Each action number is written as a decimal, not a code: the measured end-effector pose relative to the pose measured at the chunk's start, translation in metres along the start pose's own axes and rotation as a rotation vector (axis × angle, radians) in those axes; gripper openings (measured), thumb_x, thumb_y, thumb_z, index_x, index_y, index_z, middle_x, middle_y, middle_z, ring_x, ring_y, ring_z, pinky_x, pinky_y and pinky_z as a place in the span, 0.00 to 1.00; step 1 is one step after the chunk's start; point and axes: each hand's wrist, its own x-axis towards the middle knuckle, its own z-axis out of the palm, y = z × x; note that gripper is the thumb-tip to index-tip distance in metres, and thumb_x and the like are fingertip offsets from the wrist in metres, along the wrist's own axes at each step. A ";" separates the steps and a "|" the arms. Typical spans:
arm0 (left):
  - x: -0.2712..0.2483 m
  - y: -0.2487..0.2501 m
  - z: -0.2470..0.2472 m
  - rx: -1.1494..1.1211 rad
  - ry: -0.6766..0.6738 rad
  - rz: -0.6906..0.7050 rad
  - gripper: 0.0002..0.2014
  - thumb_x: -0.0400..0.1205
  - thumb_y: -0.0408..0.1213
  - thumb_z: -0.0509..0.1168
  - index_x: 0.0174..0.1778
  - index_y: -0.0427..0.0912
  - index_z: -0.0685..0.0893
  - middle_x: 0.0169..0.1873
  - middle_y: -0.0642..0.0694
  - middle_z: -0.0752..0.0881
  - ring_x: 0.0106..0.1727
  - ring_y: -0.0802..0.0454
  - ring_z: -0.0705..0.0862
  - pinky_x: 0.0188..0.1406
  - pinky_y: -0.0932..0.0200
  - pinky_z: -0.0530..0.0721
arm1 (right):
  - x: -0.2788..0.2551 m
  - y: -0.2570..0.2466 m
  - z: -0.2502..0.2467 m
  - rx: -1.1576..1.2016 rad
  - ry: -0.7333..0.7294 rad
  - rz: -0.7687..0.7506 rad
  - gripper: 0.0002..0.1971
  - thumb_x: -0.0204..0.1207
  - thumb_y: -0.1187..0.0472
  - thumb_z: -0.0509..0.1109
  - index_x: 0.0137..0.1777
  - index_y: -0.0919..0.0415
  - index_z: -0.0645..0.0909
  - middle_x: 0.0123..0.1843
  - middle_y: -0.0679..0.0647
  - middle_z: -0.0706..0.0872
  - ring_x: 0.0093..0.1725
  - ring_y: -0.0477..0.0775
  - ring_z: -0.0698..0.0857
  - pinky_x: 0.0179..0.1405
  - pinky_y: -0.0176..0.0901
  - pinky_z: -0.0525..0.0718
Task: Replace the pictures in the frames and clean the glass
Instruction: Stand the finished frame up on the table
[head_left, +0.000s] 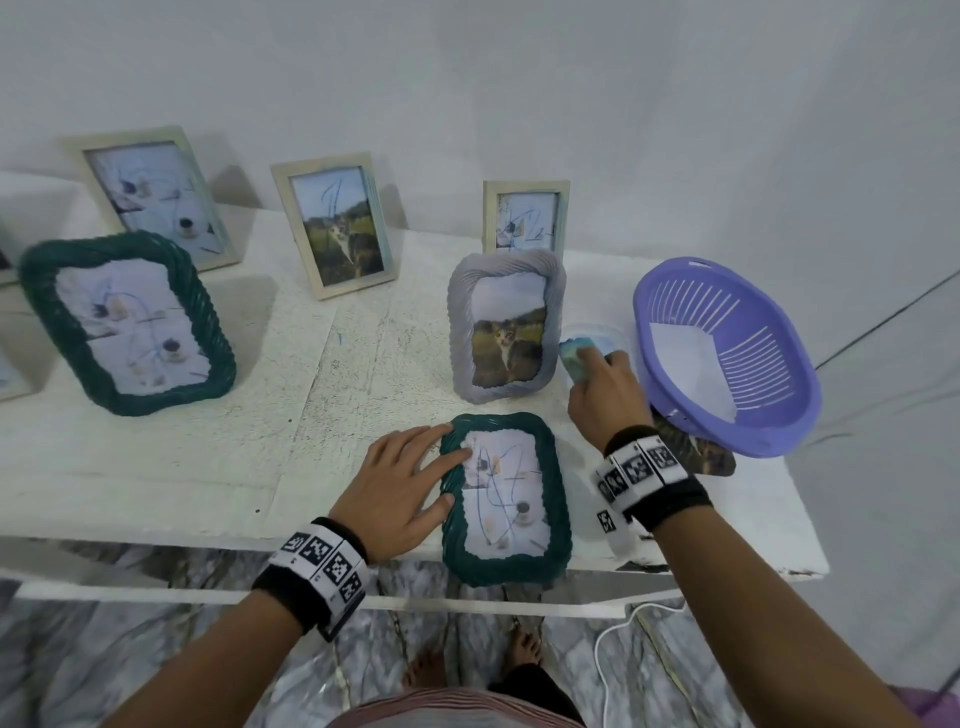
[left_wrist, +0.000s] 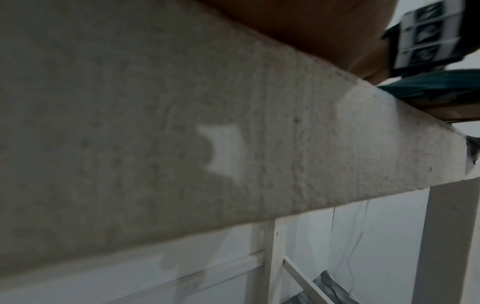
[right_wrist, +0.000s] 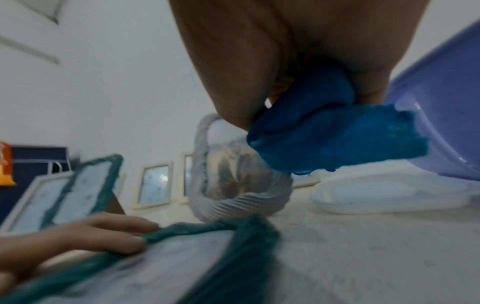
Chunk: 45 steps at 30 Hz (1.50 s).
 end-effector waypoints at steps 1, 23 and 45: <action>0.000 0.000 0.000 0.004 -0.006 -0.003 0.26 0.86 0.55 0.50 0.82 0.55 0.68 0.81 0.47 0.67 0.77 0.45 0.68 0.75 0.43 0.64 | -0.015 -0.001 -0.002 0.032 0.009 -0.018 0.19 0.78 0.68 0.61 0.69 0.62 0.74 0.59 0.66 0.74 0.51 0.69 0.80 0.46 0.46 0.73; 0.006 0.006 -0.005 0.019 -0.024 -0.074 0.28 0.81 0.56 0.53 0.79 0.59 0.71 0.81 0.51 0.68 0.75 0.46 0.69 0.70 0.49 0.62 | -0.090 -0.032 0.030 -0.105 -0.448 -0.525 0.21 0.77 0.71 0.64 0.69 0.60 0.79 0.62 0.63 0.70 0.44 0.64 0.81 0.48 0.52 0.85; 0.006 0.004 -0.003 0.001 -0.023 -0.087 0.28 0.80 0.56 0.54 0.78 0.60 0.71 0.81 0.53 0.67 0.74 0.46 0.70 0.70 0.47 0.65 | -0.067 -0.033 0.028 -0.207 -0.399 -0.545 0.23 0.73 0.70 0.70 0.68 0.58 0.77 0.64 0.60 0.68 0.56 0.62 0.79 0.56 0.48 0.83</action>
